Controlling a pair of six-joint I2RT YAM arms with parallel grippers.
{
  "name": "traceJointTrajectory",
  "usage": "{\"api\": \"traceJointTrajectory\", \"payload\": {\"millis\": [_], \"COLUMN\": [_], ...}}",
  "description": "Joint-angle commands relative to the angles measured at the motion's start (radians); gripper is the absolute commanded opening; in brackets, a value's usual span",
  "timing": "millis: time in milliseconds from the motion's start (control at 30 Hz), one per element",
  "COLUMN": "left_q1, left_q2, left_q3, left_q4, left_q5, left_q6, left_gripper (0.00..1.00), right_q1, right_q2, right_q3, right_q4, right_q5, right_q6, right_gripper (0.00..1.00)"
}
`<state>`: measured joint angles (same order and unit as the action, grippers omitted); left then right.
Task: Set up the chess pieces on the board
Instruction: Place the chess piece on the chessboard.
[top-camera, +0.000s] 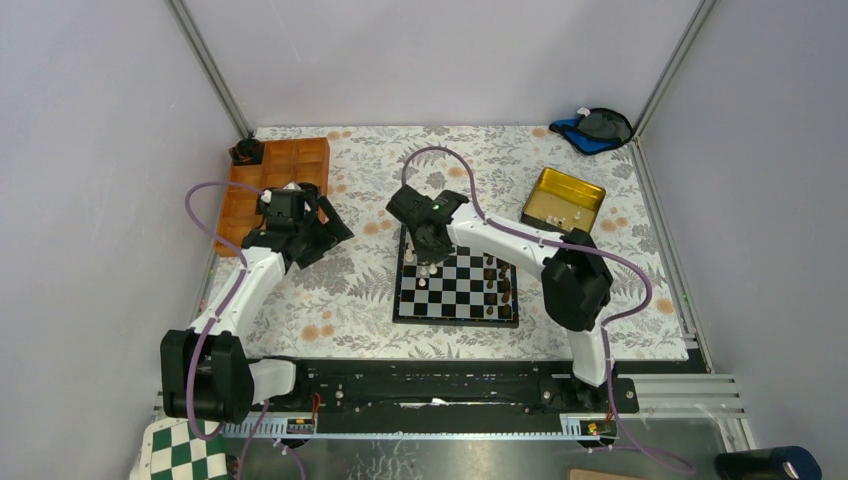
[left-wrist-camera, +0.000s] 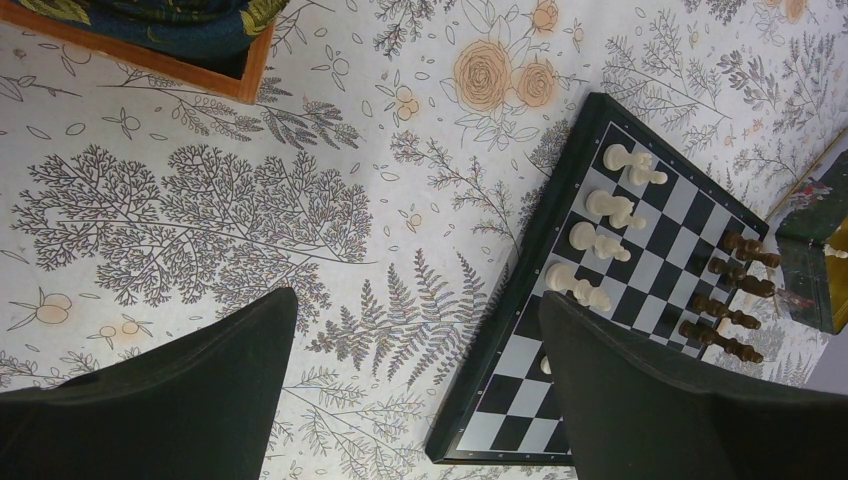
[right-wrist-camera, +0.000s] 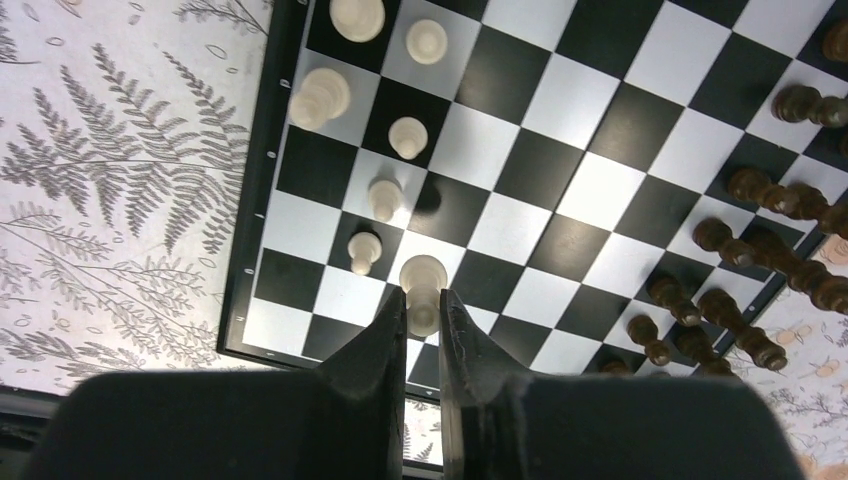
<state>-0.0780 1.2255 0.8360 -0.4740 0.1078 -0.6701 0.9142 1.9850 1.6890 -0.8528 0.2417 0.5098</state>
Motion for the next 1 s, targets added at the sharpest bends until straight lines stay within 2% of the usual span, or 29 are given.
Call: {"api": "traceJointTrajectory", "payload": {"millis": [0,567,967], "left_q1": [-0.005,-0.004,-0.003], "left_q2": [0.000,0.011,0.024], "left_q3": [0.025,0.029,0.026], "left_q4": [0.009,0.009,0.011], "left_q5": [-0.008,-0.018,-0.021], "left_q6": [0.012,0.009,0.010], "left_gripper": [0.99,0.99,0.99], "right_q1": [0.016,0.047,0.048], "right_q2": [0.019,0.127,0.167], "right_q3": [0.085,0.231,0.241], "right_q4": [0.012,0.011,0.047], "right_q5": [-0.022,-0.055,-0.027], "right_q6": [-0.021,-0.052,-0.080], "right_gripper": [0.00,0.00,0.00]}}
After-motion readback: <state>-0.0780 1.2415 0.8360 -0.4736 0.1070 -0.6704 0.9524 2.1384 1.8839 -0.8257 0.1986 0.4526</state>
